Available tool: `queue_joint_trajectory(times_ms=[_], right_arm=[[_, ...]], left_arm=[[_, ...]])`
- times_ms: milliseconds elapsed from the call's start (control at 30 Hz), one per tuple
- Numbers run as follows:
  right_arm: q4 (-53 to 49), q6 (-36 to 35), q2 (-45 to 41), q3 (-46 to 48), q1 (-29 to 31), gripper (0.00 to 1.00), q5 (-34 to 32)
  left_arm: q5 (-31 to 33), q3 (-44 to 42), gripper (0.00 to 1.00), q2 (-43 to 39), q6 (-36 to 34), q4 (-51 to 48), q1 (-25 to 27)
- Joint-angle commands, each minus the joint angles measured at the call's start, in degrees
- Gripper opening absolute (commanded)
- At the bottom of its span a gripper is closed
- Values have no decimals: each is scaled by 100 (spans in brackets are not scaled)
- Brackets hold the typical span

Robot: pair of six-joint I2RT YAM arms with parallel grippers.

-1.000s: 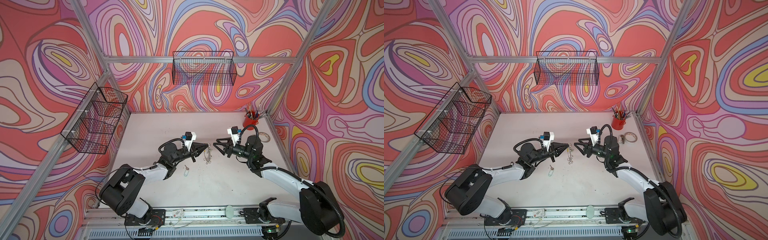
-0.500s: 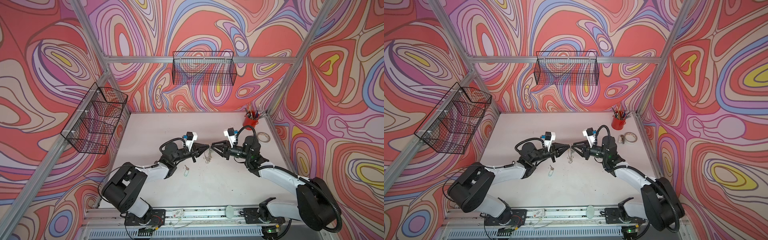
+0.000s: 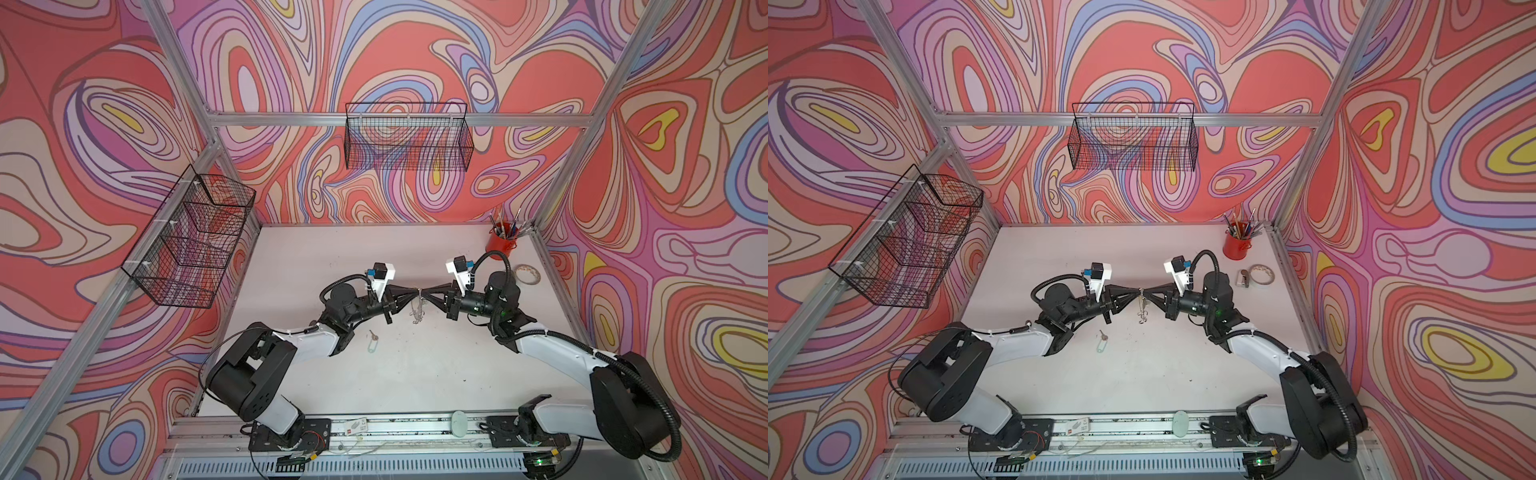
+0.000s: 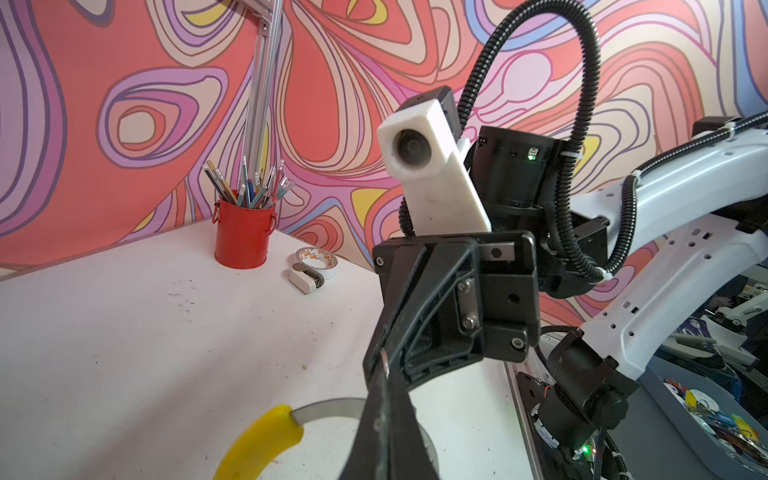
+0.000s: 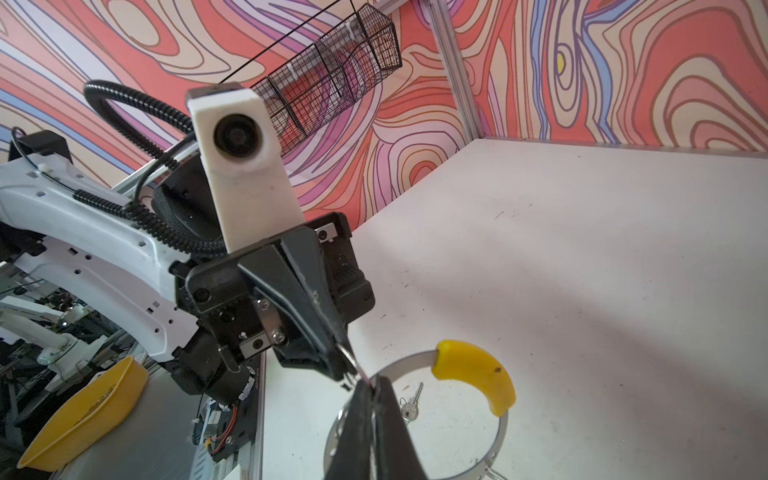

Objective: Put the keys on the keyring

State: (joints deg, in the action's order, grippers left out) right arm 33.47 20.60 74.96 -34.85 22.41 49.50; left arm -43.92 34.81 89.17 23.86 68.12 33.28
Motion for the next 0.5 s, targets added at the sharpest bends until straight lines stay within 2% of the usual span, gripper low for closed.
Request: queue_joint_trajectory(times_ms=[0,300,467], right_arm=[[72,-30,62,-136,43,0,77],[95,-196,-181,12,41,0,-431],[11,-480,-219,5,43,0,-598]], left_arm=[[-124,149,0,79,42,444,-21],[-180,132,1,-181,-215,-225,-91],[-109,184,24,-494,-530,-1018,-128]])
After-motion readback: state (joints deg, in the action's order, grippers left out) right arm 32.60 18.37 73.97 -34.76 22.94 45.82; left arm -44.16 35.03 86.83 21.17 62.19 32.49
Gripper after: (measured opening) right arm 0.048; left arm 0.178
